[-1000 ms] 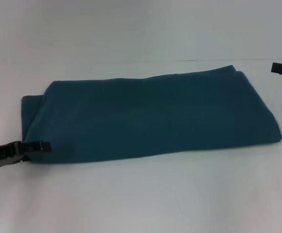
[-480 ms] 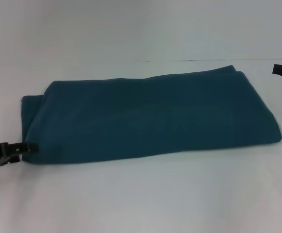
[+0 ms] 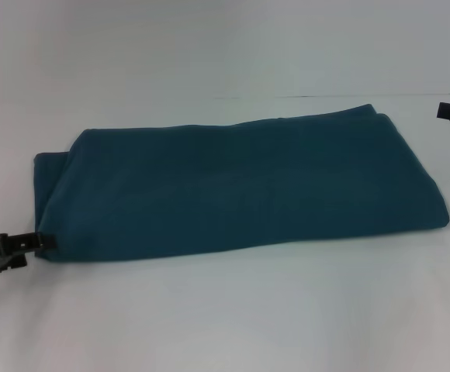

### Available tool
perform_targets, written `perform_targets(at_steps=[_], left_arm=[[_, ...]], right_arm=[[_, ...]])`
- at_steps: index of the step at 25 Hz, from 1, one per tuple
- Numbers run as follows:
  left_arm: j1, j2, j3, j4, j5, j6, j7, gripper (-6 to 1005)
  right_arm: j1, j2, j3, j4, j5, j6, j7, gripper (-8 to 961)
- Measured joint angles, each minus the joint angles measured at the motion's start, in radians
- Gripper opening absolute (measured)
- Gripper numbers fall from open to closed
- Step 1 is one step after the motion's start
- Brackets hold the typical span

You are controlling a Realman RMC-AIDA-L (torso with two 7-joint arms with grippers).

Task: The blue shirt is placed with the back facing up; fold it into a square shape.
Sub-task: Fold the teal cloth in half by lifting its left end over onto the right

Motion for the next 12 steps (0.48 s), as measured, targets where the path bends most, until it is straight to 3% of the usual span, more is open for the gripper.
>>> perform_targets(at_steps=[12], left_arm=[[-0.025, -0.001, 0.035, -0.029, 0.0, -0.083, -0.005, 810]], right_arm=[[-0.003, -0.003, 0.003, 0.0, 0.0, -0.007, 0.001, 790]])
